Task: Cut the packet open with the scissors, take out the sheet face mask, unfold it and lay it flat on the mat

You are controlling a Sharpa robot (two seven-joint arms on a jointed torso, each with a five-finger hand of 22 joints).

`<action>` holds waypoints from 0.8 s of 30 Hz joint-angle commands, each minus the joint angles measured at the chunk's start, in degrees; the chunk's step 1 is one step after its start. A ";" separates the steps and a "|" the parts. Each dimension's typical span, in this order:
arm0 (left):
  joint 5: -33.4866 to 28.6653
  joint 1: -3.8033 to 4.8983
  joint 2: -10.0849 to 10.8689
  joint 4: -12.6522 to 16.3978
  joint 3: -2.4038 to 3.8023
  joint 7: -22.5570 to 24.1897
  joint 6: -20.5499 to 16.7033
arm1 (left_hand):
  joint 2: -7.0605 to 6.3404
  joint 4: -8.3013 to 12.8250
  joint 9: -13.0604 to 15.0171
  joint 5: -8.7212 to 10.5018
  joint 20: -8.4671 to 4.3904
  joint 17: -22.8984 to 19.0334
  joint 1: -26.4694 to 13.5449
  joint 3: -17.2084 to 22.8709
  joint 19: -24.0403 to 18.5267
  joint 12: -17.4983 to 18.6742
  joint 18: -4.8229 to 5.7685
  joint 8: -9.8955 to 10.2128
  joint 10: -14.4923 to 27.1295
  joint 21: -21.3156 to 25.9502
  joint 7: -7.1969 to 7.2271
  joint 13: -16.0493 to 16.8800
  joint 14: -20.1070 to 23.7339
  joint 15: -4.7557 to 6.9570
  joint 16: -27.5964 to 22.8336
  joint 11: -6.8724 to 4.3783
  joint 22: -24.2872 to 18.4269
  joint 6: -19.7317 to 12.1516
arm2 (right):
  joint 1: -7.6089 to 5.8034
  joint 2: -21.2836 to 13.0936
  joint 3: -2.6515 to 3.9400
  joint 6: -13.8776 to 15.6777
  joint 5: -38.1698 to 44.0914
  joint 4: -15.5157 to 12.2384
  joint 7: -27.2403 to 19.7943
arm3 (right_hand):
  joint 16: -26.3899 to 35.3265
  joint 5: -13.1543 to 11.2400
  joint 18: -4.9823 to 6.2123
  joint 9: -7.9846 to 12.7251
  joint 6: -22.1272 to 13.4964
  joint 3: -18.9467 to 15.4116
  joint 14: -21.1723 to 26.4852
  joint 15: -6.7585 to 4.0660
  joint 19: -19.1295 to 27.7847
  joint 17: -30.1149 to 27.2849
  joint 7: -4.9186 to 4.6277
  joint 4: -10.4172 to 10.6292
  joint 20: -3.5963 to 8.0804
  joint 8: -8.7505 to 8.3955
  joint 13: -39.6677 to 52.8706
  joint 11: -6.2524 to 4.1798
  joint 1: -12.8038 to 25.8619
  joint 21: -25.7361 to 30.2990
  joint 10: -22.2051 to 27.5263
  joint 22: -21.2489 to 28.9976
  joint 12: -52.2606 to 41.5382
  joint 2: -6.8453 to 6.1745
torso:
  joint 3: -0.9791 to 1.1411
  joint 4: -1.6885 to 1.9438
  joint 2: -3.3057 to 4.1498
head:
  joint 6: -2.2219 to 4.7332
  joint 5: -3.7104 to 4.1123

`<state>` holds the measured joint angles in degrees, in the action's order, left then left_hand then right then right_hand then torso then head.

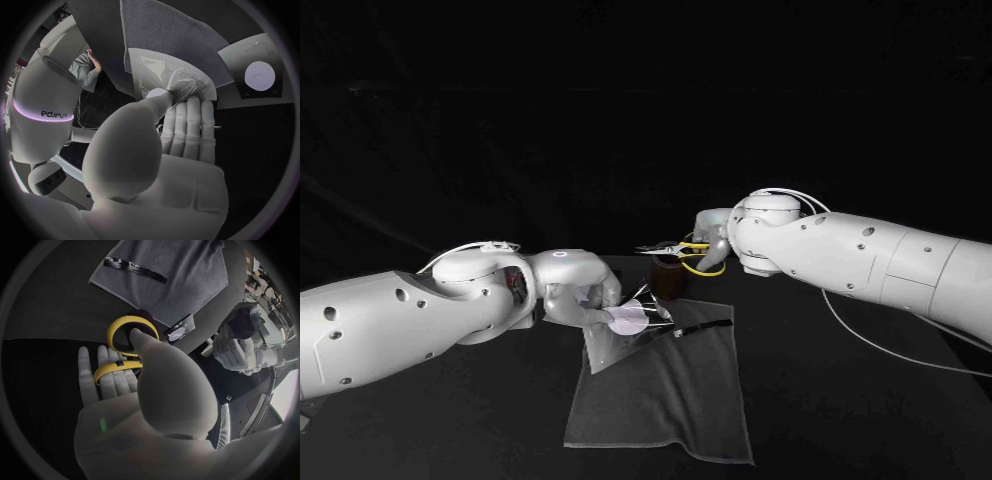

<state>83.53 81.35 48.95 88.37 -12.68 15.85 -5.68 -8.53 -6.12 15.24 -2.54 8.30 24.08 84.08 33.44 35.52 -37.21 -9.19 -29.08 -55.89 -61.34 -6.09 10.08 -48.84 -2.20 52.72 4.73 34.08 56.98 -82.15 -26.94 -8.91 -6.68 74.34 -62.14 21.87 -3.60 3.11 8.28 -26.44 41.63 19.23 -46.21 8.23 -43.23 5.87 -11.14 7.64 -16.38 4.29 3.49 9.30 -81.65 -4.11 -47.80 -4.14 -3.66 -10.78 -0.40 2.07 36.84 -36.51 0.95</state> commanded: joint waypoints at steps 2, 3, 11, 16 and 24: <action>-0.33 0.02 -0.09 -0.03 0.06 0.01 0.74 | 0.18 6.04 7.46 -0.19 0.07 -0.06 0.29 6.41 0.24 -0.18 -1.12 -0.21 -0.26 -0.36 -0.07 0.08 -0.14 0.03 -0.19 -0.04 0.00 0.53 | -0.22 0.67 0.08 -2.09 -3.22 0.84 0.08 | 0.30 0.41 -0.30 0.79 -2.06 -3.04 4.24 0.77 0.60 -1.11 -1.58 0.44 -0.09 -0.46 -0.25 0.89 0.06 -0.12 5.12 -0.09 0.51 0.34 | 0.01 -0.04 -0.02 | -0.05 0.05; -0.33 0.02 -0.09 -0.05 0.06 0.00 0.75 | 0.18 6.04 7.46 -0.19 0.07 -0.06 0.29 6.41 0.24 -0.18 -1.12 -0.21 -0.26 -0.36 -0.07 0.08 -0.14 0.03 -0.19 -0.04 0.00 0.53 | -0.23 0.84 0.08 -1.88 -3.42 0.98 0.08 | 0.32 0.45 -0.36 1.01 -2.70 -4.12 5.16 0.76 0.74 -1.38 -1.61 1.11 -0.10 -0.44 -0.32 0.88 -0.21 -0.14 6.82 -0.10 0.59 0.33 | 0.04 -0.04 -0.03 | -0.05 0.05; -0.35 0.02 -0.12 -0.08 0.06 -0.03 0.77 | 0.18 6.04 7.46 -0.19 0.07 -0.06 0.29 6.41 0.24 -0.18 -1.12 -0.21 -0.26 -0.36 -0.07 0.08 -0.14 0.03 -0.19 -0.04 0.00 0.53 | -0.27 1.85 0.05 -1.28 -4.07 1.56 -0.19 | 0.94 1.60 -2.43 7.40 -17.17 -11.30 16.85 2.76 12.10 -2.98 -0.93 9.37 -0.19 -1.38 -1.06 0.45 -5.09 0.91 21.99 0.84 1.31 -2.87 | 0.05 -0.04 0.01 | 0.04 0.03; -0.37 0.02 -0.14 -0.09 0.06 -0.06 0.79 | 0.18 6.04 7.46 -0.19 0.07 -0.06 0.29 6.41 0.24 -0.18 -1.12 -0.21 -0.26 -0.36 -0.07 0.08 -0.14 0.03 -0.19 -0.04 0.00 0.53 | -0.27 2.07 0.03 -1.47 -4.18 1.76 -0.59 | 1.09 1.76 -3.20 9.24 -20.18 -10.67 21.05 1.39 15.30 -3.19 0.16 9.34 -0.19 -1.25 -1.07 -0.78 -5.53 1.02 24.02 1.03 1.27 -2.43 | 0.10 -0.01 0.02 | 0.02 0.03; -0.64 0.03 -0.10 -0.15 0.06 -0.13 0.84 | 0.16 6.03 7.63 -0.20 0.09 -0.07 0.27 6.42 0.25 -0.16 -1.12 -0.14 -0.28 -0.36 -0.09 0.12 -0.15 0.02 -0.21 -0.04 -0.03 0.53 | -0.27 1.07 0.00 -2.18 -2.15 0.45 -2.14 | -1.72 0.41 -3.15 2.24 -4.72 -4.80 8.04 -0.63 14.43 -1.20 0.86 7.27 -0.10 4.02 0.28 -1.09 -6.16 0.10 5.55 0.65 -1.26 2.00 | 0.08 -0.06 0.02 | -0.14 0.05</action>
<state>83.37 81.35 48.90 88.22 -12.68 15.65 -5.51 -8.53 -6.23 15.24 -2.55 8.30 24.08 84.08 33.55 35.52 -37.06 -9.19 -29.03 -55.89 -61.34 -6.13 10.11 -48.84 -2.20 52.72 4.73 34.06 57.23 -82.42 -25.66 -8.91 -8.17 70.55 -61.34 21.14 -5.11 3.72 5.62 -23.76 35.91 14.18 -37.45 8.02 -28.37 4.54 -9.72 14.98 -16.35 7.94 3.62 7.99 -87.83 -3.83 -40.80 -3.43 -4.61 -9.51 -0.31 2.03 36.85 -36.61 0.97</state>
